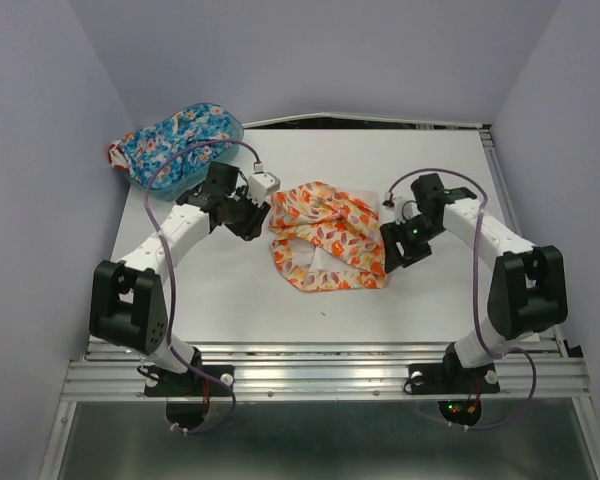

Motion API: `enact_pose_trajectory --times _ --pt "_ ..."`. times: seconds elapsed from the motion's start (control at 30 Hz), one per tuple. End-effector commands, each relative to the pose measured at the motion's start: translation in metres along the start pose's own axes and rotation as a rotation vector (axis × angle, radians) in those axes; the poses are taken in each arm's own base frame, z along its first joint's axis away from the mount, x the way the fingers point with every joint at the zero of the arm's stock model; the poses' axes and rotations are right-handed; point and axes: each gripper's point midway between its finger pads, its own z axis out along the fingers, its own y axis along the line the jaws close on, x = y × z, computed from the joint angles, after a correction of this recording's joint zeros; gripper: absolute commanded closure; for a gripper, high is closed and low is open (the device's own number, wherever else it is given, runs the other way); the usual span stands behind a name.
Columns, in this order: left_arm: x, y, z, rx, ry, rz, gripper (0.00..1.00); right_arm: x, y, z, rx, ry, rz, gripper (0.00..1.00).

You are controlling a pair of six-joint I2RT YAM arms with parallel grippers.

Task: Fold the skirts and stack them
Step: Flatten the skirt out

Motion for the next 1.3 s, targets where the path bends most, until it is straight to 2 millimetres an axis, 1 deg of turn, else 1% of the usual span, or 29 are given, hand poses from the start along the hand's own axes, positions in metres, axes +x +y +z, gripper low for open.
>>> enact_pose_trajectory --times 0.0,0.07,0.17,0.2,0.23,0.33,0.37,0.43,0.6,0.67,0.83,0.87,0.9,1.0,1.1,1.2,1.23,1.27 --pt "0.02 -0.004 0.023 0.017 0.009 -0.021 0.5 0.02 0.021 0.024 0.064 0.064 -0.08 0.34" --pt "0.028 -0.003 0.032 0.019 0.027 -0.024 0.51 0.022 0.026 0.037 0.096 0.086 -0.11 0.34" --pt "0.027 -0.005 0.043 0.049 0.015 -0.015 0.51 0.029 0.021 0.052 0.15 0.122 -0.107 0.35" --pt "0.027 -0.005 0.046 0.056 0.014 -0.019 0.51 0.031 0.013 0.054 0.187 0.126 -0.093 0.36" --pt "0.028 -0.007 0.051 0.066 0.019 -0.022 0.51 0.028 0.009 0.056 0.208 0.113 -0.092 0.36" --pt "0.027 -0.013 0.059 0.098 0.012 -0.025 0.51 0.025 -0.001 0.057 0.265 0.1 -0.083 0.36" --pt "0.029 -0.015 0.064 0.107 0.021 -0.031 0.51 0.022 -0.002 0.057 0.276 0.092 -0.081 0.36" --pt "0.026 -0.018 0.07 0.114 0.013 -0.026 0.51 0.019 -0.004 0.055 0.293 0.081 -0.081 0.36" --pt "0.029 -0.027 0.085 0.148 0.03 -0.027 0.49 0.013 -0.006 0.05 0.316 0.051 -0.082 0.36" --pt "0.032 -0.029 0.089 0.159 0.037 -0.027 0.48 0.011 -0.008 0.053 0.319 0.04 -0.081 0.37" --pt "0.035 -0.031 0.097 0.169 0.041 -0.029 0.46 0.014 -0.009 0.066 0.297 0.038 -0.078 0.37" --pt "0.036 -0.032 0.099 0.171 0.043 -0.03 0.46 0.014 -0.011 0.067 0.305 0.031 -0.083 0.37" --pt "0.036 -0.03 0.102 0.163 0.039 -0.039 0.46 0.008 -0.013 0.069 0.313 0.005 -0.093 0.38" --pt "0.036 -0.03 0.108 0.167 0.036 -0.058 0.46 0.007 -0.017 0.071 0.324 -0.012 -0.107 0.39" --pt "0.035 -0.032 0.112 0.181 0.035 -0.066 0.5 0.007 -0.018 0.072 0.331 -0.028 -0.112 0.43" --pt "0.036 -0.032 0.114 0.18 0.033 -0.082 0.64 0.0 -0.023 0.066 0.368 -0.072 -0.11 0.5" --pt "0.035 -0.031 0.114 0.17 0.034 -0.088 0.73 -0.006 -0.022 0.063 0.378 -0.102 -0.106 0.56" --pt "0.034 -0.03 0.113 0.169 0.03 -0.09 0.79 -0.007 -0.022 0.062 0.382 -0.112 -0.106 0.6"
